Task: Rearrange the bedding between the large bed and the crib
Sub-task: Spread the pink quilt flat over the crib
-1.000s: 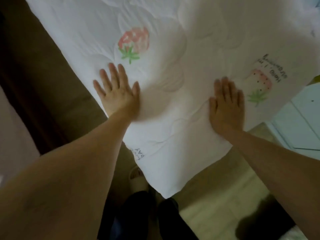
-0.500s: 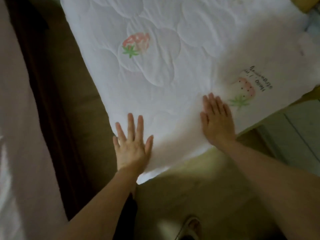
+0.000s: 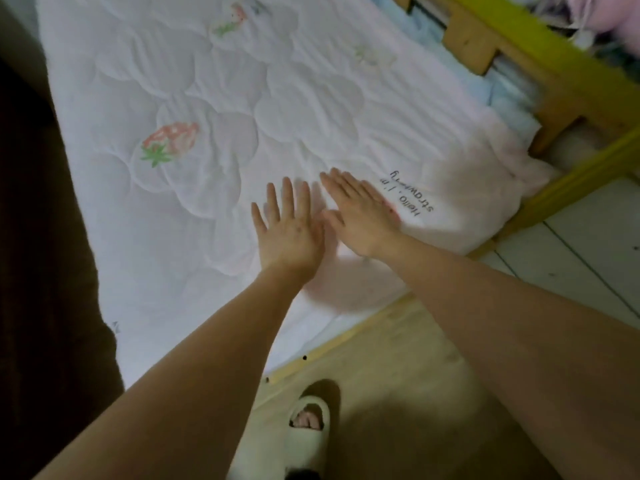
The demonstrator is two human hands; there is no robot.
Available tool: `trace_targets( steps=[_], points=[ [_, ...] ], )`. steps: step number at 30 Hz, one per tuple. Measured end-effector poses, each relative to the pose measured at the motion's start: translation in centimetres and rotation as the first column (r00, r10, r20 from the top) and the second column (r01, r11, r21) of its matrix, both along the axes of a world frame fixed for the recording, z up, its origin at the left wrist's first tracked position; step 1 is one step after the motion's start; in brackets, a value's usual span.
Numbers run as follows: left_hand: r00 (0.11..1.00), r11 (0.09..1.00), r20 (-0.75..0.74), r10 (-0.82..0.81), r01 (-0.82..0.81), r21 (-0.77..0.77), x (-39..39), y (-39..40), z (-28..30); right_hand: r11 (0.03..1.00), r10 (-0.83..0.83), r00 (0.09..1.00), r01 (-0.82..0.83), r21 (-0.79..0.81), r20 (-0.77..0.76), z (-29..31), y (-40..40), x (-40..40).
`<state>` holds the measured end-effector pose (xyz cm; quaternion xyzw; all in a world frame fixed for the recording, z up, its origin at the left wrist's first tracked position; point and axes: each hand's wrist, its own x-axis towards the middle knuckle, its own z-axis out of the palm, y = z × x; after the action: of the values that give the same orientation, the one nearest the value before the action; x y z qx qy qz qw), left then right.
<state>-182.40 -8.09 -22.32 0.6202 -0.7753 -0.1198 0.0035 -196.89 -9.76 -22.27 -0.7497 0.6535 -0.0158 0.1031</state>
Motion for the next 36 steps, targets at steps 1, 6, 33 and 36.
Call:
trace_targets(
  steps=[1, 6, 33, 36],
  points=[
    [0.997, 0.998, 0.044, -0.06, 0.06, -0.008, 0.0, -0.3, -1.8, 0.999, 0.048, 0.998, -0.048, -0.001, -0.04, -1.1, -1.3, -2.1],
    [0.921, 0.925, 0.138, -0.365, 0.376, -0.063, 0.6, -2.8, -4.3, 0.832, -0.556, 0.827, 0.552, -0.058, -0.084, -3.6, -3.0, -15.1],
    [0.973, 0.964, 0.02, 0.229, -0.224, -0.146, -3.6, -36.5, -4.2, 0.964, 0.238, 0.969, -0.245, -0.103, -0.073, -2.0, -42.6, -4.9],
    [0.972, 0.967, 0.05, 0.229, -0.221, -0.13, -3.6, -37.5, -4.2, 0.982, -0.167, 0.986, 0.168, -0.087, 0.02, -3.0, -45.7, -12.6]
  ],
)
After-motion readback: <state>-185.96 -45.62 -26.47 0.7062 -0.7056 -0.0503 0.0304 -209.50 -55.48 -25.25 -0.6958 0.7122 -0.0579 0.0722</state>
